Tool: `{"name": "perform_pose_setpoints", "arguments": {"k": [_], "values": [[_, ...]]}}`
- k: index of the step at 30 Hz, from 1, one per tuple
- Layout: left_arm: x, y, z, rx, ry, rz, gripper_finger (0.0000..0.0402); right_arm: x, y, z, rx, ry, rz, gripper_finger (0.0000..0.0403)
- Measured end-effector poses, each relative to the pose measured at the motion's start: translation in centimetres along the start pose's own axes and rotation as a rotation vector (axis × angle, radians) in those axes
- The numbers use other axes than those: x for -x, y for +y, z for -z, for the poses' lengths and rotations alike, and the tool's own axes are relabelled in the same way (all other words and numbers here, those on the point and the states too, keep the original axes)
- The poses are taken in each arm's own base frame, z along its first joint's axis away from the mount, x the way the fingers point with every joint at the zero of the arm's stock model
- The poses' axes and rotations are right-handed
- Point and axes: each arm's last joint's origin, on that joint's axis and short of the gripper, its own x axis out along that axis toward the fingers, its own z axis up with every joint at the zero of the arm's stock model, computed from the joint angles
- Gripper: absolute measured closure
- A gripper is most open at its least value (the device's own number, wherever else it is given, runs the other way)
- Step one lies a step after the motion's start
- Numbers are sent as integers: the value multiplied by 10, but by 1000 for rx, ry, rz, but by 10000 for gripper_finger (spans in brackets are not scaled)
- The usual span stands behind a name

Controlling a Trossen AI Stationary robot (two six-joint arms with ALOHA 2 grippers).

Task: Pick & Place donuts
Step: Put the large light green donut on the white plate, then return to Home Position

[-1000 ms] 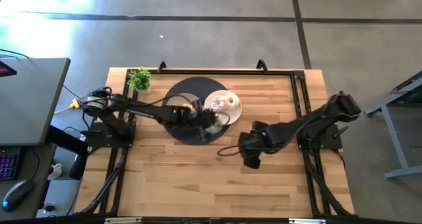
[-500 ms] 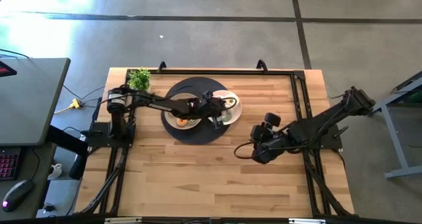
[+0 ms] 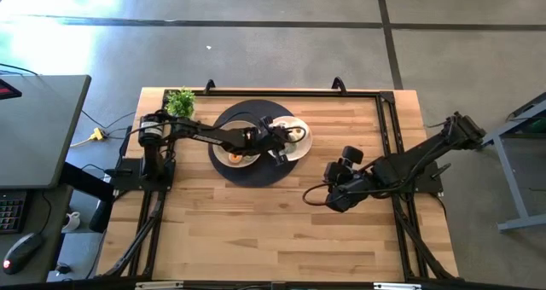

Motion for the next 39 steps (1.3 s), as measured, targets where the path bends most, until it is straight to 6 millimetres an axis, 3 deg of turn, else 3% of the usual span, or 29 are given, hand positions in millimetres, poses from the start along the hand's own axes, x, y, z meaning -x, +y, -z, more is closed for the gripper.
{"name": "perform_pose_setpoints", "arguments": {"k": [10, 20, 26, 31, 39], "values": [[1, 0, -1, -9, -2, 11, 288, 0, 0, 0, 0, 0, -1, 215], [20, 5, -6, -3, 20, 29, 279, 0, 0, 0, -6, 0, -1, 215], [62, 21, -21, 111, 11, 125, 279, 0, -2, -1, 69, -48, 61, 215], [120, 49, -29, 163, 10, 154, 279, 0, -4, -3, 271, -102, 166, 215], [215, 94, -16, 288, 6, 157, 280, 0, -10, -4, 237, -64, 137, 215]]}}
